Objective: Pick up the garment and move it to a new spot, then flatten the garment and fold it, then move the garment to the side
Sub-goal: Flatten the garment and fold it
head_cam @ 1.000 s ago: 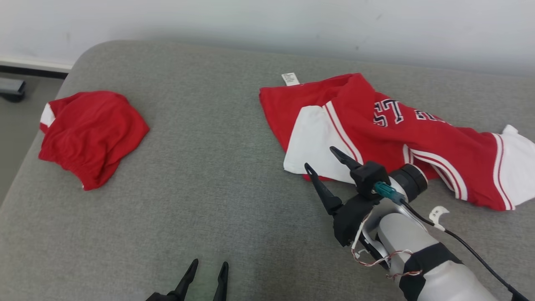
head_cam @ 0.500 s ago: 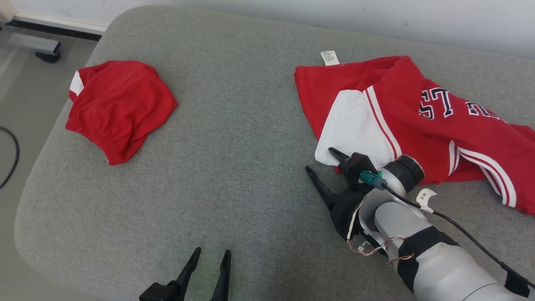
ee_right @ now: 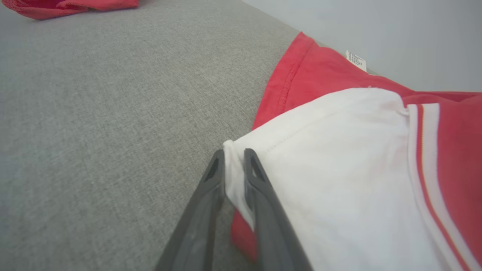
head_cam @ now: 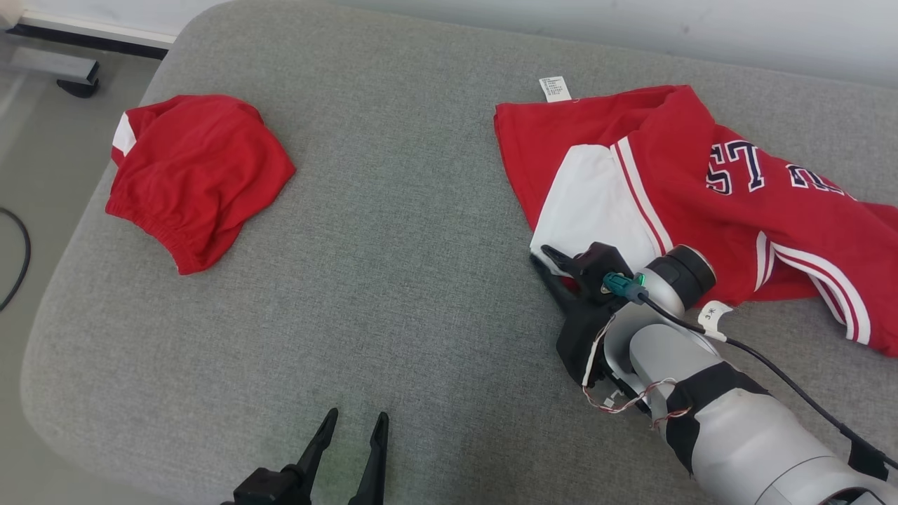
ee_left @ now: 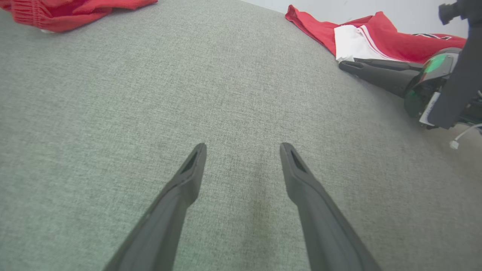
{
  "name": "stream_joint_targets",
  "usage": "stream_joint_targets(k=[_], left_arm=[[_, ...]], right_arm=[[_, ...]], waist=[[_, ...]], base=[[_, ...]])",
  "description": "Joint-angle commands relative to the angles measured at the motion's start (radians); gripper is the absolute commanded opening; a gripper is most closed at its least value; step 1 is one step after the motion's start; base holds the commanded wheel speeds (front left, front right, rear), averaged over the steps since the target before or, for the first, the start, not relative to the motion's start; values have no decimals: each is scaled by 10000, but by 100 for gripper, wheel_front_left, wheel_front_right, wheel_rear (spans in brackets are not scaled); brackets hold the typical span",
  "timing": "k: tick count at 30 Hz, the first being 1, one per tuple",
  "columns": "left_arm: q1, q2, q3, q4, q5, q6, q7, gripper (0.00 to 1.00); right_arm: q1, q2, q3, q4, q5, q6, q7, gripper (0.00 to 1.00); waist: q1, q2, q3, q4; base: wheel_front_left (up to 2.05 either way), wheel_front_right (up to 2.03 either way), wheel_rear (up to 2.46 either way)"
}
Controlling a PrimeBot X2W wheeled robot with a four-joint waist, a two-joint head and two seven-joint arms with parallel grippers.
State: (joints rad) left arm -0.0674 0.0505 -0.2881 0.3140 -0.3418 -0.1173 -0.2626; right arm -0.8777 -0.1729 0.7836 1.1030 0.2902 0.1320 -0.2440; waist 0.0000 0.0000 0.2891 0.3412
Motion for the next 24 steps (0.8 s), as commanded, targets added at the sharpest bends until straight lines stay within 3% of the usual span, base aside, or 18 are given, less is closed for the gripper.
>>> stream_joint_targets(k=[1,10,17,24], left_arm=[[-61,-2,56,48,49,10,-34,100],[56,1,207,66,240,-32,-34,100],[303,1,418,194,447,-67,-34,100],[717,3,647,302,652,-127,-34,100]], right_arm=[[66,15,-72,202,-59,-24,-21,0],[-40,-63,-668,-800,40,-24,-217,0],[1104,-615,-1921,-3311,-237,-24,-204,0],[2615,-923,-2157,-4807,-229,-24,-206,0]], waist=[[0,0,-26,-40],[0,0,-221,-405],[0,0,-841,-1088],[0,0,-1811,-1891]], base=[[0,0,0],[0,0,0],[0,0,0],[0,0,0]])
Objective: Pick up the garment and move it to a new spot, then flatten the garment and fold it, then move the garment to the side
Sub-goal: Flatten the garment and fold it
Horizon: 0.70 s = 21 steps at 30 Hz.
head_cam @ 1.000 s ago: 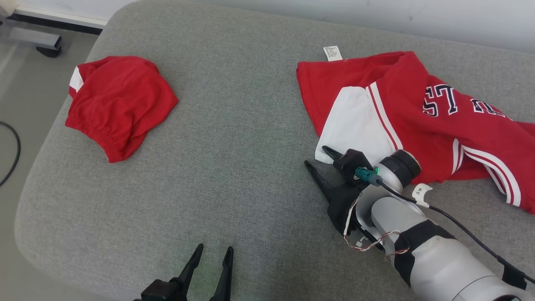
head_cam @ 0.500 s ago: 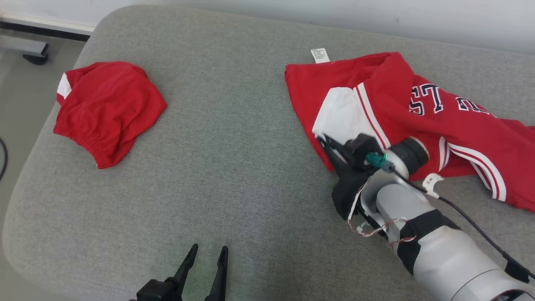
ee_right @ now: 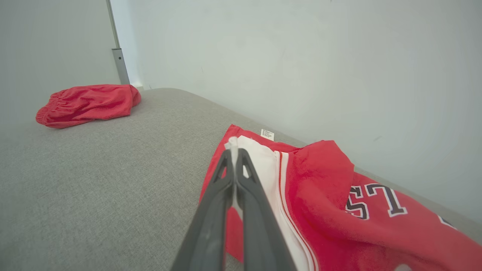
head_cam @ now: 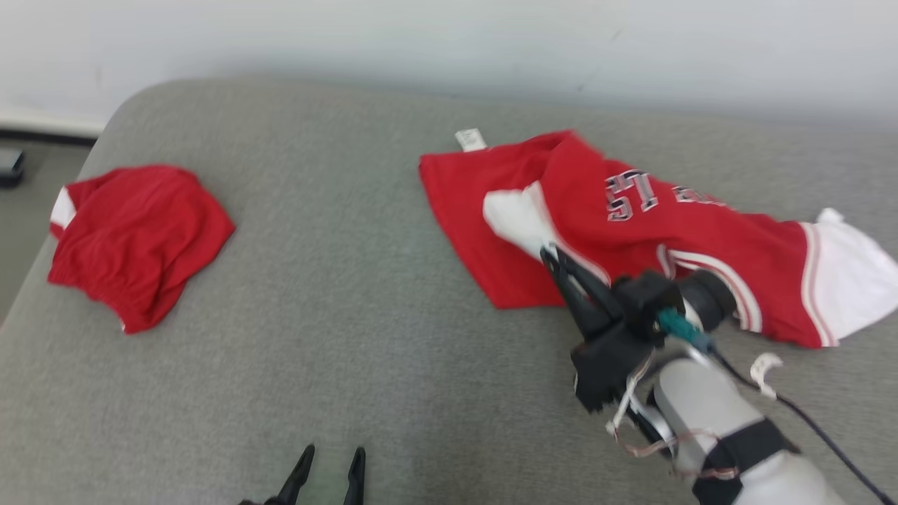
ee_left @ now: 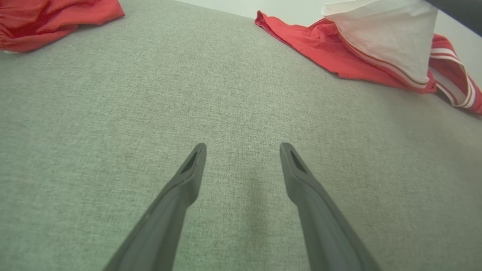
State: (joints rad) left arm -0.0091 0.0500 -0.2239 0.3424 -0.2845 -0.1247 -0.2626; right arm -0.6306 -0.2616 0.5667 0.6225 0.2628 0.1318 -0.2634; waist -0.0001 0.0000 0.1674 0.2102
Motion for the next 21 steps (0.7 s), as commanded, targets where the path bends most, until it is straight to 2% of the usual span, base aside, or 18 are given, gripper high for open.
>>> stream_joint_targets(k=[1,8,15,21], left_arm=[[210,8,63,34,88,-57,-34,100],[662,8,274,99,39,-52,-34,100],[885,8,271,80,-13,-59,-34,100],[788,8,264,128,62,-61,-34,100]], right_arm=[[387,-69,88,-162,137,-24,-11,0],[2052,-1083,-302,-988,639,-24,-11,0],[3561,-2317,-2217,-1798,477,-22,-13,0],[4149,-2810,-3820,-2517,-126,-22,-11,0]], waist=[[1,0,-745,-725],[1,0,-1481,-1537],[1,0,-1575,-2258],[1,0,-1563,-2562]], base=[[0,0,0],[0,0,0],[0,0,0],[0,0,0]])
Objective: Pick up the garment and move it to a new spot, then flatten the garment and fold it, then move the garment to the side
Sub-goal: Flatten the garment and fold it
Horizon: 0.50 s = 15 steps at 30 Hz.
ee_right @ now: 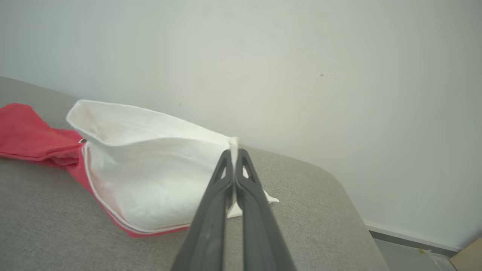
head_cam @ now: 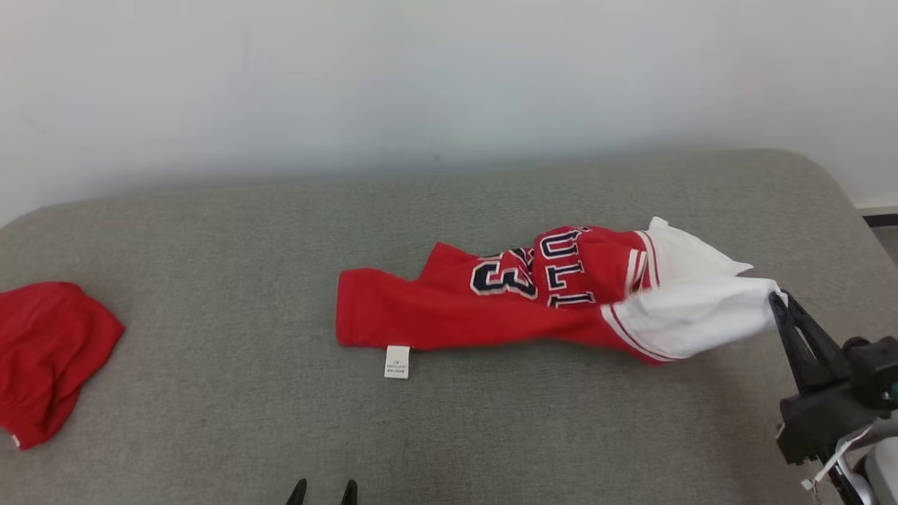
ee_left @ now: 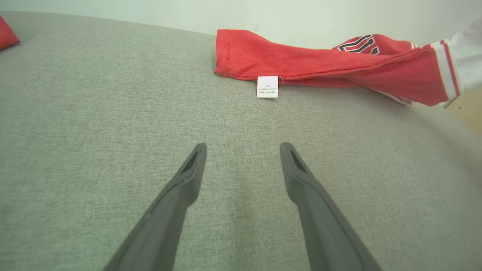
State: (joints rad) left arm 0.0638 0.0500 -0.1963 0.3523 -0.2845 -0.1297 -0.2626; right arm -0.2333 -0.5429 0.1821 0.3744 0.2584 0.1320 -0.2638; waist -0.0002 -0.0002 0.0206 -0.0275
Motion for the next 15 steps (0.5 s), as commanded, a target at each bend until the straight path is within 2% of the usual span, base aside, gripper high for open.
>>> stream_joint_targets(k=[1,7,8,9,10,11,15], left_arm=[[23,8,-30,40,65,-3,-34,100],[-108,10,-102,61,15,-4,-34,100],[-107,10,-93,57,2,-4,-34,100],[-107,10,-93,57,2,-4,-34,100],[-94,8,-79,55,-1,-4,-34,100],[-83,8,-74,61,3,-4,-34,100],[-40,8,12,50,54,-5,-34,100]], right_arm=[[243,-55,-60,-132,-194,-24,-6,0],[1111,254,-241,-152,-502,-26,-6,0],[1300,379,-360,-17,-485,-26,1,21],[1300,379,-360,-17,-485,-26,1,21],[1498,531,-548,171,-429,-24,5,85],[1687,623,-748,391,-432,-26,3,100],[2256,1256,-1607,802,-616,-26,-2,100]], waist=[[2,2,-94,-194],[2,2,-91,-80],[2,2,-89,-52],[2,2,-89,-52],[2,2,-88,-25],[2,2,-86,10],[2,2,-93,61]], base=[[0,0,0],[0,0,0],[0,0,0],[0,0,0],[0,0,0],[0,0,0],[0,0,0]])
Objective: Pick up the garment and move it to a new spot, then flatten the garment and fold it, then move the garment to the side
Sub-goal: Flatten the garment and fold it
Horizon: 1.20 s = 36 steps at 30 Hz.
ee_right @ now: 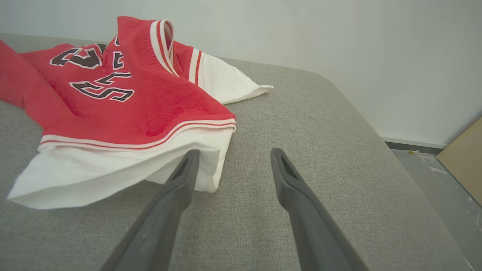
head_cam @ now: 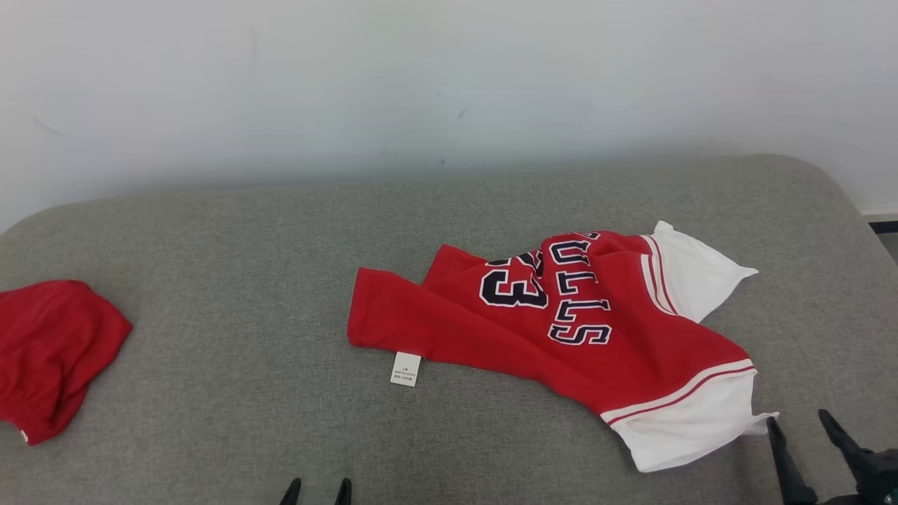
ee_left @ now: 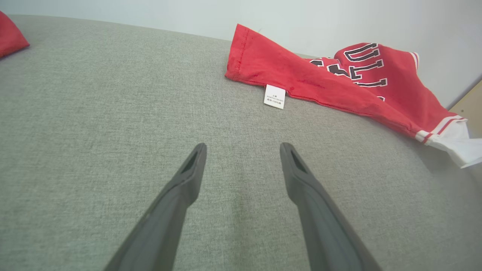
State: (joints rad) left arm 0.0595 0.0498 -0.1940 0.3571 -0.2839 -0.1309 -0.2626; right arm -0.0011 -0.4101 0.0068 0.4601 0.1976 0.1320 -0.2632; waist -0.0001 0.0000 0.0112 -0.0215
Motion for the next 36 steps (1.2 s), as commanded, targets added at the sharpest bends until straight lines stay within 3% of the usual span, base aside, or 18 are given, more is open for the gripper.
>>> stream_joint_targets(k=[1,8,15,26,36], left_arm=[[7,12,47,-11,82,8,-34,100],[-485,3,410,-136,323,6,-34,100],[-2119,9,689,330,621,7,-34,100],[-4734,232,732,2426,303,9,-34,100],[-5403,558,532,3012,-412,8,-34,100]], right_arm=[[-14,19,-147,-51,-48,-26,-11,100],[85,1069,-1533,-1203,-969,-24,-14,100],[-648,1697,-1229,-1469,-1215,-24,-12,100],[-1615,1680,-689,-1460,-1001,-26,-13,100],[-1833,1698,-612,-1418,-990,-24,-13,100]], waist=[[1,0,7,-10],[1,0,300,-286],[1,0,1313,-603],[1,0,2545,-1014],[1,0,2901,-1238]], base=[[0,0,0],[0,0,0],[0,0,0],[0,0,0],[0,0,0]])
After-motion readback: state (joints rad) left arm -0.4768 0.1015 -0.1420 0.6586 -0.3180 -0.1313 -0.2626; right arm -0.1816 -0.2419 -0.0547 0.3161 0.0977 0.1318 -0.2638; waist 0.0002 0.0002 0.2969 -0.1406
